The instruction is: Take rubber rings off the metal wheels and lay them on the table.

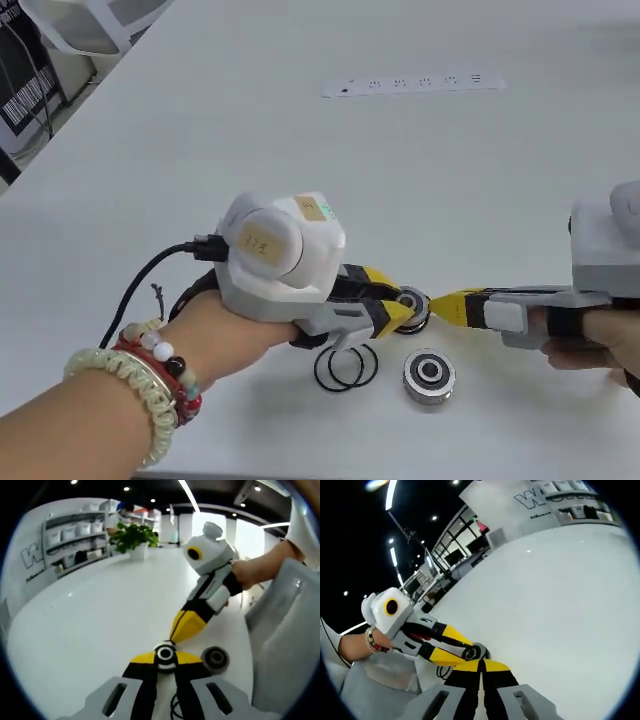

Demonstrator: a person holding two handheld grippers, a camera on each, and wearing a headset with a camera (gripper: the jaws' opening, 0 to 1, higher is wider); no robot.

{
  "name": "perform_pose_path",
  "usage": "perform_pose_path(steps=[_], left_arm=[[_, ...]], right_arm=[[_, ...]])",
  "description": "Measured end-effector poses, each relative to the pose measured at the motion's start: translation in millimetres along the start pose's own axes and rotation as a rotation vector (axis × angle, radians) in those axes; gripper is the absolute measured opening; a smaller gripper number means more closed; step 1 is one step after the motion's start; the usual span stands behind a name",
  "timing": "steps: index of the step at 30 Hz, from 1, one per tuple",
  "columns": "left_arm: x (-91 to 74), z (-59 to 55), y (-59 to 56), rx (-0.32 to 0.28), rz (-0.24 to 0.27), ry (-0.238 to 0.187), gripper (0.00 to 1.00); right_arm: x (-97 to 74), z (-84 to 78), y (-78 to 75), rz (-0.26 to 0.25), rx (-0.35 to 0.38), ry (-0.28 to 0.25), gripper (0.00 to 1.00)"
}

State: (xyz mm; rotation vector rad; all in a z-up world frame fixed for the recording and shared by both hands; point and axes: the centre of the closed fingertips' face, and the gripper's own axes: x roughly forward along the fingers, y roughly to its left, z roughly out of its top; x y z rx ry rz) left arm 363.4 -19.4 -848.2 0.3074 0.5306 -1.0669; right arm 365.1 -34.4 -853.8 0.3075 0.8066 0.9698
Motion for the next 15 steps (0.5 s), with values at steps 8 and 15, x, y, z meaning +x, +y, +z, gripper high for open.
perform_pose_path(steps=[8,15], left_arm=[[0.1,-0.4,0.6,0.027,0.016,0.015,0.13],[-1.0,-1.2,-0.1,0.045,0.016,0.021,0.13]], right_arm=[[1.6,-1.1,4.8,0.059,0.204,-0.002,0.0],[2.0,-2.4,11.3,0.111,0.238,-0.005,0.0]])
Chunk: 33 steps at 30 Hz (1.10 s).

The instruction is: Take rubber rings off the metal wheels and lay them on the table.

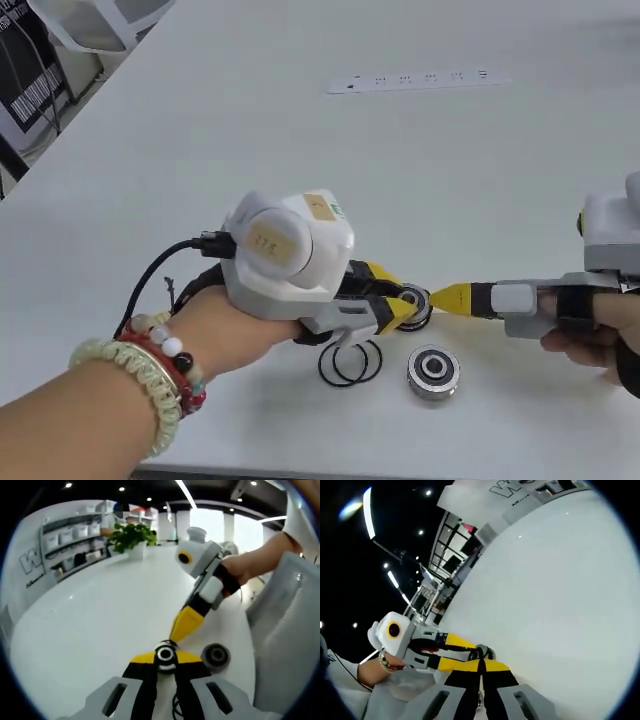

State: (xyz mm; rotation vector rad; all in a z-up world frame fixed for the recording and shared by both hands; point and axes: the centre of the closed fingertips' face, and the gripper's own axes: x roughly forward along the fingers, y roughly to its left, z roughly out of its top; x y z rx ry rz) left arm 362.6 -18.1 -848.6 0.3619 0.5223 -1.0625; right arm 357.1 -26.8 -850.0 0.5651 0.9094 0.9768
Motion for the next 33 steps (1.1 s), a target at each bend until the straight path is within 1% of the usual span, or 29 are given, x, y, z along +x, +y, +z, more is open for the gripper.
perform_pose_path(steps=[2,4,7,9,11,14,20,25,28,33], left_arm=[[0.1,0.1,-0.2,-0.003,0.003,0.0,0.13],[0.2,0.1,-0.1,-0.006,0.005,0.0,0.13],[0.4,0.4,-0.2,0.0,0.011,0.001,0.13],[0.5,0.5,-0.1,0.0,0.012,0.001,0.13],[0.6,0.7,-0.2,0.002,0.013,0.001,0.13],[1.0,0.9,-0.6,0.002,0.014,0.0,0.14],[1.2,1.1,-0.4,0.008,0.015,-0.002,0.14],[1.4,0.9,-0.3,0.01,0.021,-0.006,0.14],[1.3,1.0,0.0,0.004,0.021,-0.011,0.14],[1.4,0.7,0.1,0.006,0.02,-0.015,0.14]], right_arm=[[0.5,0.3,1.5,0.017,0.021,-0.003,0.0],[0.9,0.2,2.5,0.026,0.026,-0.002,0.0],[0.5,0.1,3.4,0.031,0.017,-0.003,0.0],[0.0,0.3,3.7,0.04,0.04,-0.006,0.0],[0.7,0.4,5.5,0.054,0.048,-0.008,0.0],[1.8,0.0,6.8,0.062,0.039,-0.003,0.0],[2.5,0.8,9.4,0.085,0.055,-0.014,0.0],[4.2,1.9,15.8,0.123,0.051,-0.021,0.0],[5.5,1.9,16.2,0.128,0.05,-0.022,0.0],[3.2,2.4,19.5,0.153,0.044,-0.035,0.0]])
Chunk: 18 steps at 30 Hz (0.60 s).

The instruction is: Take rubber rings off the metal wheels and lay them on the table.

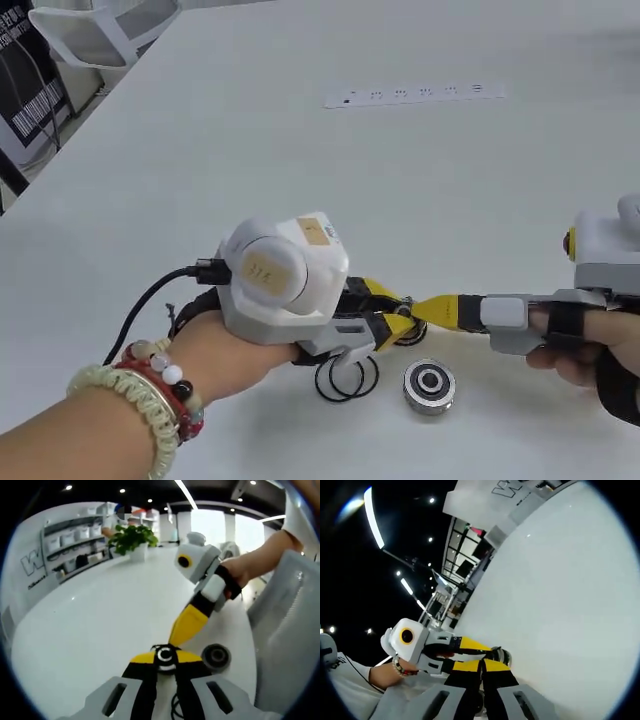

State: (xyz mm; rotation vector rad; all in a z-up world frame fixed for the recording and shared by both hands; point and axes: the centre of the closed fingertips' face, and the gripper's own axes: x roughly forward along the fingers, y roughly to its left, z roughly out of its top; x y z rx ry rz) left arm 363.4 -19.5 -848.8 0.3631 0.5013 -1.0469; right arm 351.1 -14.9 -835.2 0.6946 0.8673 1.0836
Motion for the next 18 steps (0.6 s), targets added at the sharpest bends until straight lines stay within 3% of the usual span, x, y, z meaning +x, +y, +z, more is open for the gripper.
perform_pose_path(steps=[5,7,13,18], left_arm=[[-0.4,-0.2,-0.8,0.0,0.002,-0.005,0.14],[-0.5,-0.3,-1.1,0.002,0.001,-0.005,0.14],[-0.1,0.3,-3.1,0.008,-0.004,-0.004,0.14],[-0.2,1.2,-1.3,-0.045,0.002,-0.004,0.14]], right_arm=[[1.2,-0.6,4.8,0.03,-0.007,0.005,0.0],[0.4,-1.9,10.8,0.066,-0.016,0.011,0.0],[-0.7,-1.1,7.0,0.052,-0.03,0.0,0.0],[3.3,-0.2,2.5,0.021,-0.024,-0.023,0.0]])
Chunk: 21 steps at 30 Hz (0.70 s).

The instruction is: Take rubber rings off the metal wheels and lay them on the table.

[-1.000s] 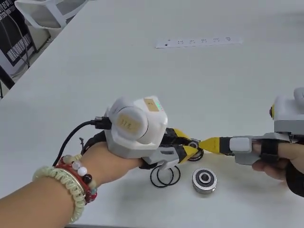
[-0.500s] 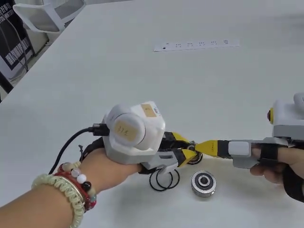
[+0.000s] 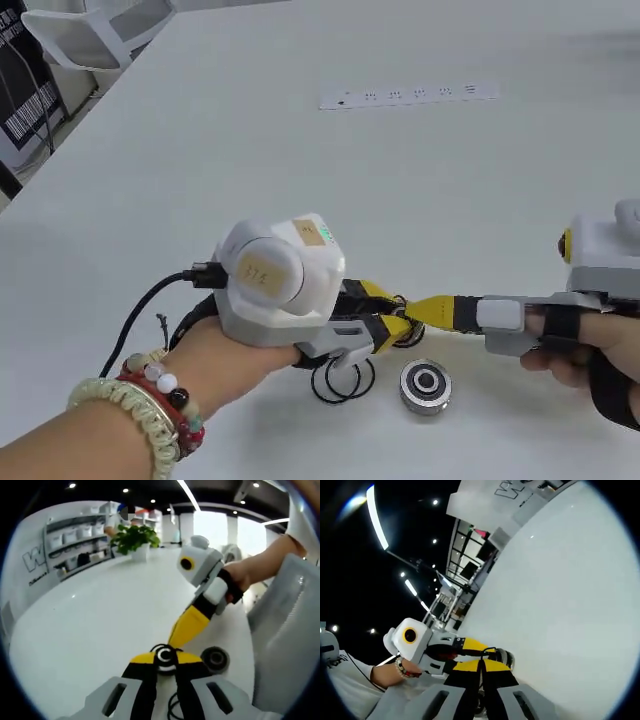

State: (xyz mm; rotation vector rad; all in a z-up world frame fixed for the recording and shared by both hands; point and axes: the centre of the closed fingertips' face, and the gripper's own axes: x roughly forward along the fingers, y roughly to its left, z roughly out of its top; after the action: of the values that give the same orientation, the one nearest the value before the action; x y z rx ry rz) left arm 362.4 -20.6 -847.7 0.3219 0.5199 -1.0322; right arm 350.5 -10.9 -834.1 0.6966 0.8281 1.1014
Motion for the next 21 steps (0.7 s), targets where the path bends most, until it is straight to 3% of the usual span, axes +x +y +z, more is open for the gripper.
perform_pose_path(steps=[2,4,9,13,19,21], left_arm=[[-0.2,0.1,0.4,-0.043,-0.001,0.008,0.14],[-0.9,0.1,0.7,-0.136,0.005,0.02,0.14],[-7.8,13.7,2.8,-0.126,-0.001,-0.017,0.14],[-13.1,23.5,-1.6,-0.155,-0.036,-0.028,0.23],[-32.4,34.6,-3.7,-0.056,-0.036,-0.017,0.36],[-42.5,36.5,-1.5,0.014,-0.021,-0.005,0.41]], right_arm=[[-1.1,0.9,-2.5,-0.014,-0.007,-0.007,0.0],[-4.2,2.0,-9.6,-0.05,0.036,-0.019,0.0],[-6.6,7.5,-10.0,-0.04,0.054,-0.046,0.0],[-6.3,7.5,-4.8,-0.01,0.066,-0.056,0.0],[-10.0,10.0,-1.7,0.028,0.091,-0.07,0.0],[-9.8,10.0,-0.3,0.036,0.094,-0.069,0.0]])
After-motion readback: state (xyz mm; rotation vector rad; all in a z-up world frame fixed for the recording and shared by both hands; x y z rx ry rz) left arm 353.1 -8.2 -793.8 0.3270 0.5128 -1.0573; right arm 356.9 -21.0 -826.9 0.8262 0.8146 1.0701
